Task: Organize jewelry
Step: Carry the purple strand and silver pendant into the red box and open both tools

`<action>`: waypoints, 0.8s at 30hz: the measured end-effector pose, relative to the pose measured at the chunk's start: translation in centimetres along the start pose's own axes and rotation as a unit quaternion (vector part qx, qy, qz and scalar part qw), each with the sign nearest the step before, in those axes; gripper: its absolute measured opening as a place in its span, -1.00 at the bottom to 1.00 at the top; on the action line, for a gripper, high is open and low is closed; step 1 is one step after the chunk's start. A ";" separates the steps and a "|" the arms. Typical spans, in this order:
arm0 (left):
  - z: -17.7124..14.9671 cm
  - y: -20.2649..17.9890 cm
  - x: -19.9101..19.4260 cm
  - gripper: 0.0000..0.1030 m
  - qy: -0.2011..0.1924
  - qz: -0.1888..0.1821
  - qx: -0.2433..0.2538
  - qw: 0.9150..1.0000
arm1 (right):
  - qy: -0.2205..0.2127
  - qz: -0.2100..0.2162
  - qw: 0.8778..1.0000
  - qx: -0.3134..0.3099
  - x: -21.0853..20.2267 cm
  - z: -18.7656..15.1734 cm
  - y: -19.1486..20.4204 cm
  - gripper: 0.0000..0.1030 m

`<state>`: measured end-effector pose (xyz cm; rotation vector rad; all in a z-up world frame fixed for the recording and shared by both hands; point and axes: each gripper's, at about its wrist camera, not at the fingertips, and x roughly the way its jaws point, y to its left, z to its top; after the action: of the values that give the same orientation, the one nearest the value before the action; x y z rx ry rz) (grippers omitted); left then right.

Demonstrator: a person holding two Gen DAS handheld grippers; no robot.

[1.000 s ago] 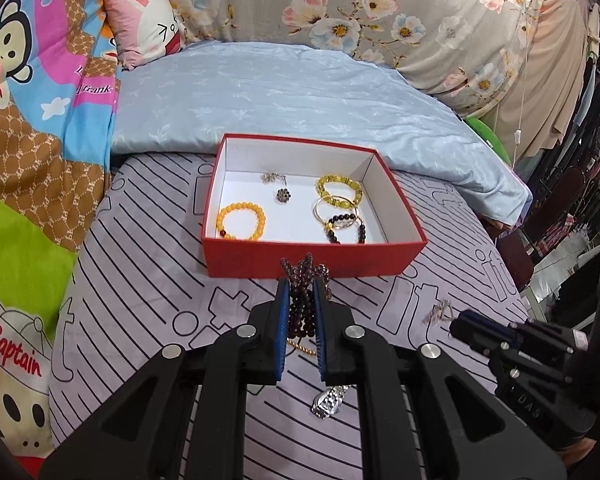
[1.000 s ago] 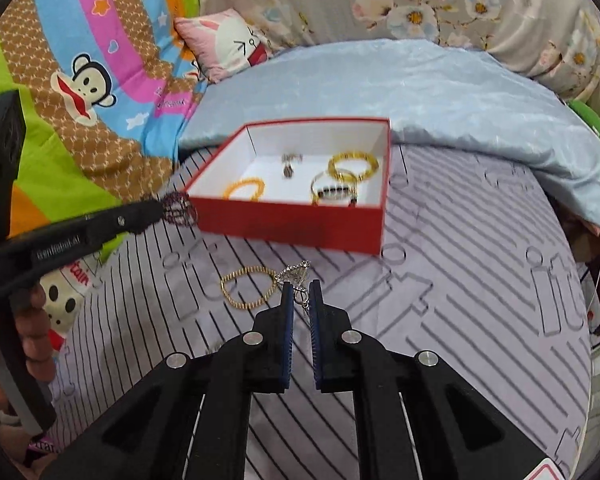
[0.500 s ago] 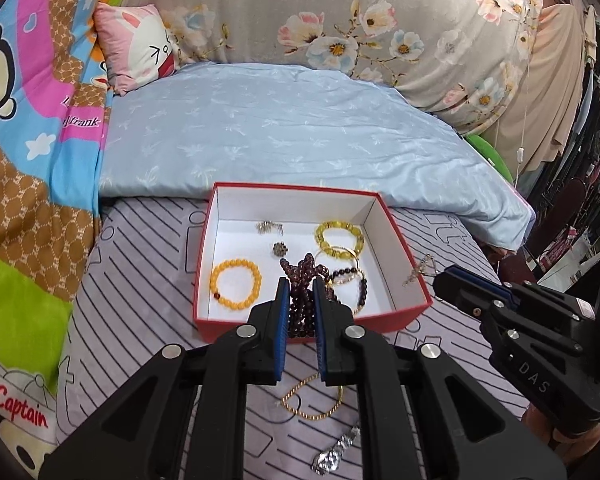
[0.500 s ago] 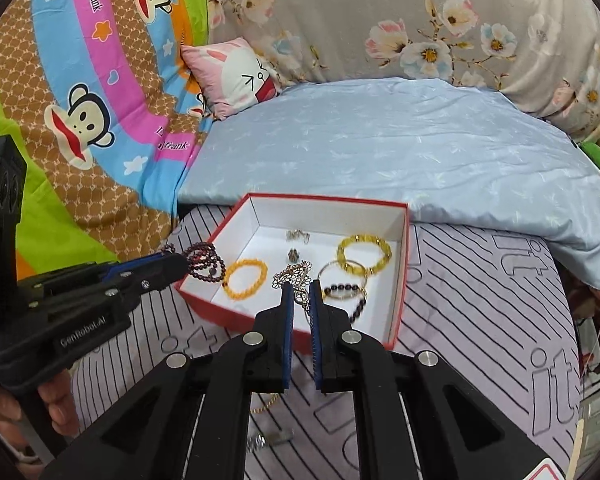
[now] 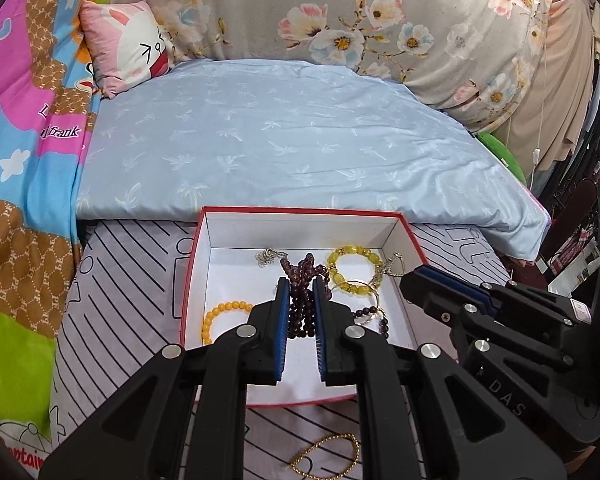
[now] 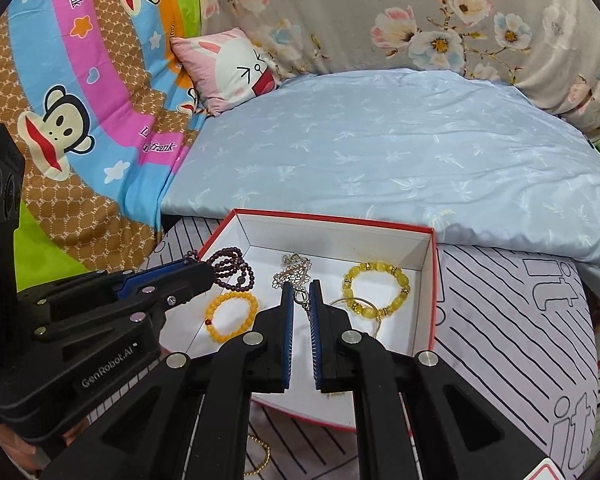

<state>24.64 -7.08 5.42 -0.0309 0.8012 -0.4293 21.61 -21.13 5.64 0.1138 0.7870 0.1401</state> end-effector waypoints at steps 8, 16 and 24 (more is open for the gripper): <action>0.4 0.8 3.2 -0.79 0.016 0.007 -0.002 1.000 | 0.017 -0.003 1.000 0.005 3.3 0.3 -0.7 -0.86; 0.7 1.4 5.4 -0.79 0.025 0.011 -0.004 1.000 | 0.030 -0.003 1.000 0.007 5.6 0.2 -0.9 -0.85; 1.0 1.8 6.7 -0.79 0.029 0.013 -0.007 0.999 | 0.040 -0.005 0.999 0.007 7.2 0.1 -1.0 -0.85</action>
<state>30.12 -8.14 1.12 -0.0215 0.8618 -0.4017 26.84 -20.91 0.55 0.1177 0.8685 0.1300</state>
